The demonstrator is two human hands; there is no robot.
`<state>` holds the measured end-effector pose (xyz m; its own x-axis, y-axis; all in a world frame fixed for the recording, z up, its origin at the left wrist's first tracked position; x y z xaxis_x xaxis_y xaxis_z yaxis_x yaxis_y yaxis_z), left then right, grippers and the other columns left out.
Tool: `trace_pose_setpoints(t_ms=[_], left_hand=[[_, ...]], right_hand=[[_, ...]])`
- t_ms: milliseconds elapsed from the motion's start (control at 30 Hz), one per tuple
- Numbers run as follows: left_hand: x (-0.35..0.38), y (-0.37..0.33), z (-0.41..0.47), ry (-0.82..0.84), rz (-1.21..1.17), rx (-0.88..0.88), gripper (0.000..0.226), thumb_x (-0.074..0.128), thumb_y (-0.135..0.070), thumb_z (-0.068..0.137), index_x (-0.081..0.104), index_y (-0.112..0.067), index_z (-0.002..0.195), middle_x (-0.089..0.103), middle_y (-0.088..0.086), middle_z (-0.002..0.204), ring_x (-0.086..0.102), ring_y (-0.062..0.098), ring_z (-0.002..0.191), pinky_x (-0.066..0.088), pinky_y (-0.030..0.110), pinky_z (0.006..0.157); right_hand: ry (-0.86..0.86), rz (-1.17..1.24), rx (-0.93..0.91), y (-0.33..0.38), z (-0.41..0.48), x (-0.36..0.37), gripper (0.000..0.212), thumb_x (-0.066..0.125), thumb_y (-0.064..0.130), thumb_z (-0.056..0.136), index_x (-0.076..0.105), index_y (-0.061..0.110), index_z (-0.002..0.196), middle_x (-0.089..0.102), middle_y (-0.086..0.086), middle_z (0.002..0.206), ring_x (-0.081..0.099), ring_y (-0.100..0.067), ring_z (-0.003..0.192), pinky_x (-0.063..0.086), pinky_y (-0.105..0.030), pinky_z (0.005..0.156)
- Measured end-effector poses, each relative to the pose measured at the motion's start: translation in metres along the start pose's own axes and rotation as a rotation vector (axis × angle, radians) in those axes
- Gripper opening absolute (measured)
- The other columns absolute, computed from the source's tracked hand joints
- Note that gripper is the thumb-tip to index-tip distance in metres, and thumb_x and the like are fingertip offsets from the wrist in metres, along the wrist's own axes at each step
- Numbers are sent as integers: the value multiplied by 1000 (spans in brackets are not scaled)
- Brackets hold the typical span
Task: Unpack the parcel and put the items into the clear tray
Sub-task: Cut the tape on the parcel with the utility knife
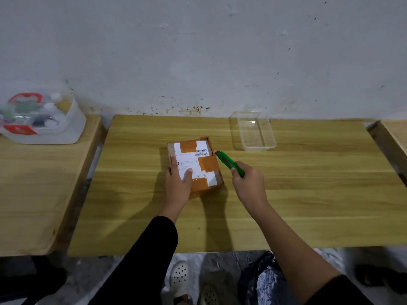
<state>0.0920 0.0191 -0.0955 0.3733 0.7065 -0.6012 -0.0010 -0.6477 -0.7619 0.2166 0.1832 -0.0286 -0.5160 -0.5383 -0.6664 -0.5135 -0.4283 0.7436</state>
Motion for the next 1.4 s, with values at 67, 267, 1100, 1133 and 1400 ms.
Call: trace_pose_setpoints(t_ms=[67, 267, 1100, 1133, 1400], left_hand=[[0, 0, 0, -7, -5, 7, 66, 40, -39, 96, 3, -26, 149, 32, 12, 143, 41, 28, 125, 42, 38, 94], [-1, -2, -2, -30, -21, 1, 65, 39, -37, 97, 3, -25, 149, 30, 11, 145, 39, 27, 127, 40, 34, 92], [0, -1, -4, -28, -57, -30, 62, 38, -36, 97, 5, -26, 149, 32, 15, 143, 37, 30, 127, 38, 40, 97], [0, -1, -4, -28, -60, -36, 62, 37, -35, 97, 5, -27, 149, 32, 15, 143, 37, 30, 127, 38, 40, 97], [1, 2, -5, -62, -89, -43, 61, 38, -34, 97, 7, -27, 149, 34, 13, 142, 39, 28, 125, 37, 37, 96]], right_hand=[[-10, 5, -10, 0, -2, -1, 27, 48, 12, 93, 62, 12, 116, 58, -6, 67, 44, -10, 48, 32, -20, 43], [9, -91, -58, 5, -1, 4, 24, 48, 13, 93, 62, 10, 112, 55, -4, 66, 45, -8, 49, 28, -16, 43], [92, -397, -192, 28, -3, 21, 44, 43, 18, 90, 47, 18, 134, 54, -10, 60, 48, -25, 57, 36, -29, 51], [91, -412, -190, 28, -3, 22, 43, 43, 19, 91, 47, 17, 134, 54, -11, 61, 49, -25, 57, 37, -29, 51], [124, -510, -184, 29, -1, 24, 38, 41, 15, 89, 53, 14, 125, 49, -8, 66, 46, -27, 61, 29, -26, 47]])
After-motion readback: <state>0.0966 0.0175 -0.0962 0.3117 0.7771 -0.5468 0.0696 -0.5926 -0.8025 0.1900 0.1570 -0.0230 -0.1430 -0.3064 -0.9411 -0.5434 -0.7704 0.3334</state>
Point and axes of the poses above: each hand's wrist, its own z-axis towards the middle knuckle, its own x-axis out of the palm, y = z × x, the point moved 8 cm from there along z, towards the middle knuckle
